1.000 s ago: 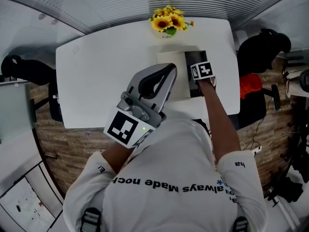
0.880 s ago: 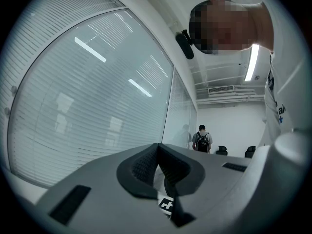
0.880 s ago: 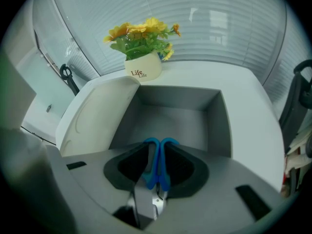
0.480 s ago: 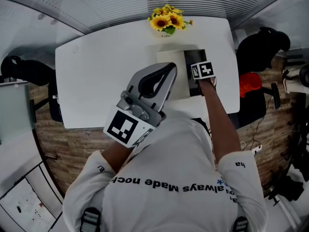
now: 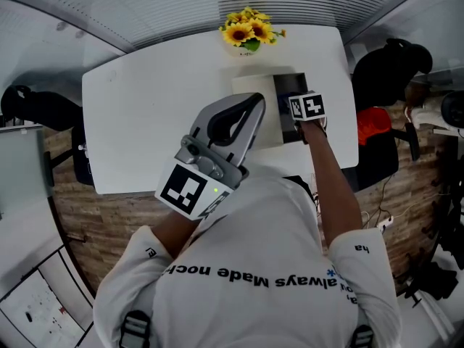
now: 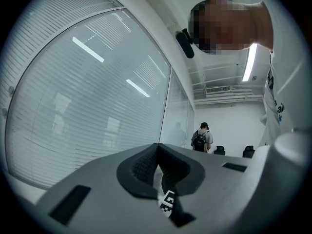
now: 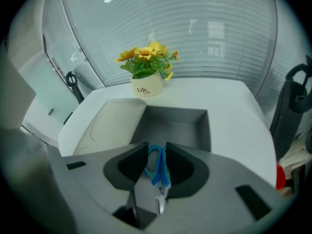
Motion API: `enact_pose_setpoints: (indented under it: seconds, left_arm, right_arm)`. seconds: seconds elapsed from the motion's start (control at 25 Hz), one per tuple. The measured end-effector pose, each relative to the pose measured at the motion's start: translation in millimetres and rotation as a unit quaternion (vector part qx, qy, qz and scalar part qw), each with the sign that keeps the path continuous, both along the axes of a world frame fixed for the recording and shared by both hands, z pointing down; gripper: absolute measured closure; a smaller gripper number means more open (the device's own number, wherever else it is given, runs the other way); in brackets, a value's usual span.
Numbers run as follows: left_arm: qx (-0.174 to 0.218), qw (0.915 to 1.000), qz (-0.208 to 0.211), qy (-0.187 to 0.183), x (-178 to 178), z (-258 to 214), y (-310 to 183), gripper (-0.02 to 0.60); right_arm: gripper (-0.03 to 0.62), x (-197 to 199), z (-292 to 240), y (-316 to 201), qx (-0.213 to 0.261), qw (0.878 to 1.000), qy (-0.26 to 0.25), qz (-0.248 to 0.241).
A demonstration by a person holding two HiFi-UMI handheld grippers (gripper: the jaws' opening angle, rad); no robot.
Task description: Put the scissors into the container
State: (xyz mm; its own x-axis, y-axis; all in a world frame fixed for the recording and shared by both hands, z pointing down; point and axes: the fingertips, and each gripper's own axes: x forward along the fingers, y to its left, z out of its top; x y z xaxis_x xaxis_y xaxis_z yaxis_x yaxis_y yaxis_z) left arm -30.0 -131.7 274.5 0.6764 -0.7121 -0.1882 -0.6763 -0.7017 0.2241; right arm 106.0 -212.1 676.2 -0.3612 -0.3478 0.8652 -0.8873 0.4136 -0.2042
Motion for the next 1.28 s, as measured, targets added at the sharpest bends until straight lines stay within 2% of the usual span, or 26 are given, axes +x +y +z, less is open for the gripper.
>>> enact_pose_setpoints:
  seconds: [0.52,0.72,1.28]
  left_arm:
    - [0.001,1.0000,0.004,-0.001,2.2,-0.7,5.2,0.561]
    - [0.002,1.0000,0.005,-0.001,3.1,-2.2,4.8,0.561]
    - [-0.003,1.0000,0.006,-0.005,4.8,3.0,1.8,0.561]
  right_arm:
    - [0.482,-1.3,-71.9,5.2,0.100,0.994,-0.051,-0.006]
    - [0.496,-0.3,-112.1,7.6,0.142,0.988,-0.062,-0.003]
    - [0.520,0.9,-180.0,26.6,0.229,0.969,-0.085,-0.026]
